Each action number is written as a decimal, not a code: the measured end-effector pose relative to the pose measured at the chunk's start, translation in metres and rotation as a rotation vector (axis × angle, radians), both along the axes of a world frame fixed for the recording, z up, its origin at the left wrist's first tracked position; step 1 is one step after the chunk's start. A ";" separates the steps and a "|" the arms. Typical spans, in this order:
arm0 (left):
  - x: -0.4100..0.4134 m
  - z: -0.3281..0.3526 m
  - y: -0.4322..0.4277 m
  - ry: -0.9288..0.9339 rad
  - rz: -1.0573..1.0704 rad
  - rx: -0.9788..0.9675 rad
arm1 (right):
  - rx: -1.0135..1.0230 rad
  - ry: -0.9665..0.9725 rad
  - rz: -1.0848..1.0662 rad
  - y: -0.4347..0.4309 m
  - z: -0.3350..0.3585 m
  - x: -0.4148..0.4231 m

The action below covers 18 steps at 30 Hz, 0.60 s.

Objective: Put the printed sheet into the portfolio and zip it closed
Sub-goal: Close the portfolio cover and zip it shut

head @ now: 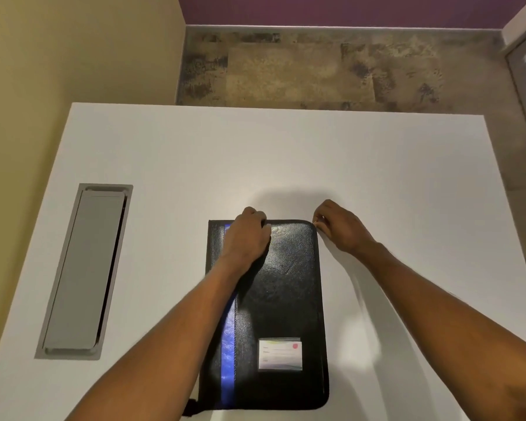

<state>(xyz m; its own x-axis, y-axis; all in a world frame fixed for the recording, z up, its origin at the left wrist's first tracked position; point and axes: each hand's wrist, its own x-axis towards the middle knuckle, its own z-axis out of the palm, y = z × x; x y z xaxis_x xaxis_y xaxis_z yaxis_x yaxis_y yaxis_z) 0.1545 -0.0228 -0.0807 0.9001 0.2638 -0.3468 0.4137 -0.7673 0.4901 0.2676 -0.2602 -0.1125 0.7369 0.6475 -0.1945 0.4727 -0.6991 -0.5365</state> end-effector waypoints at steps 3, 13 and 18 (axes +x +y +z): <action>-0.004 -0.001 -0.004 -0.058 0.018 -0.005 | 0.062 0.011 0.035 0.000 -0.003 0.001; -0.006 -0.004 -0.006 -0.084 0.021 -0.033 | 0.083 0.075 0.181 0.024 -0.002 0.027; -0.006 -0.005 -0.005 -0.089 0.032 -0.031 | -0.002 0.069 0.220 0.056 0.001 0.034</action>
